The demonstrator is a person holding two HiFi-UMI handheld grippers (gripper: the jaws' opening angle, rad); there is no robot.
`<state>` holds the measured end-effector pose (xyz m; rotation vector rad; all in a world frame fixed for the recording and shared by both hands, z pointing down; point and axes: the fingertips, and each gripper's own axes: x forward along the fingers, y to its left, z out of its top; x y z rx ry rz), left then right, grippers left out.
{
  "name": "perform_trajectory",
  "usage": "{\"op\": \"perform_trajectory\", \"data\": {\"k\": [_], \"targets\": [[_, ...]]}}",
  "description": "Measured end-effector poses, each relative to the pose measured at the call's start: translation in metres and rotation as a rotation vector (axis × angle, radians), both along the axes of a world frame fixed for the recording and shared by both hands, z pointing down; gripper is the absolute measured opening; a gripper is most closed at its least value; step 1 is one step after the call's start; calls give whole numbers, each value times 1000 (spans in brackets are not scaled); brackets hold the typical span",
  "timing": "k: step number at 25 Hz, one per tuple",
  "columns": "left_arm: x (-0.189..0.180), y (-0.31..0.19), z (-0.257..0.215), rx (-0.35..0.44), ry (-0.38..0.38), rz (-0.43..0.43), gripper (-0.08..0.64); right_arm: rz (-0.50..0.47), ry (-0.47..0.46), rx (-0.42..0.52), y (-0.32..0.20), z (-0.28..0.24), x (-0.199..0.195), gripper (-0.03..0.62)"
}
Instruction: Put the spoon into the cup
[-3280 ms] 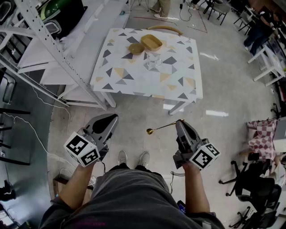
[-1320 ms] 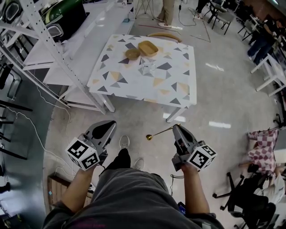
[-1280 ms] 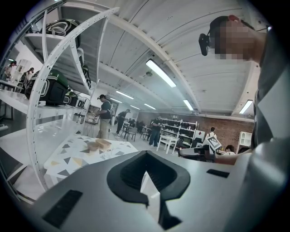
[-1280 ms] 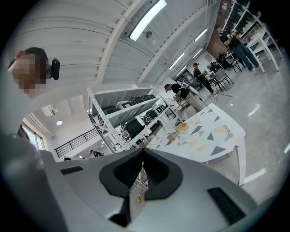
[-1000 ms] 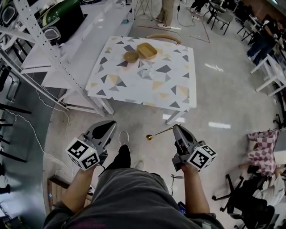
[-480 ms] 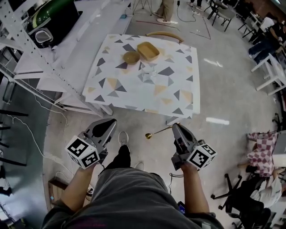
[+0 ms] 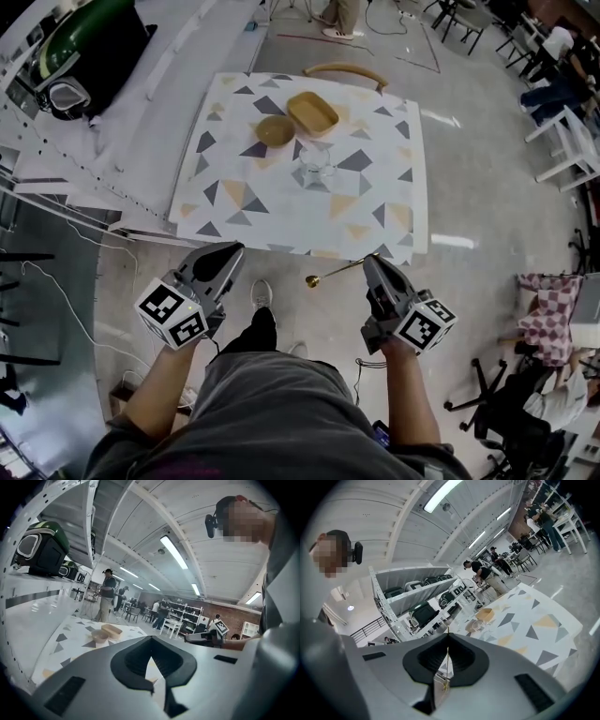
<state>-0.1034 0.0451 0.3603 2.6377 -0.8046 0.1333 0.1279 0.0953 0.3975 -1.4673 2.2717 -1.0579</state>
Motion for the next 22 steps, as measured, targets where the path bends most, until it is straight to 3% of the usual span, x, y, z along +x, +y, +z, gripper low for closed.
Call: {"op": "perform_trajectory", "data": {"k": [22], "targets": [[-28, -141, 8, -33, 30, 91, 15, 79, 29, -22, -126, -3, -37, 23]]}}
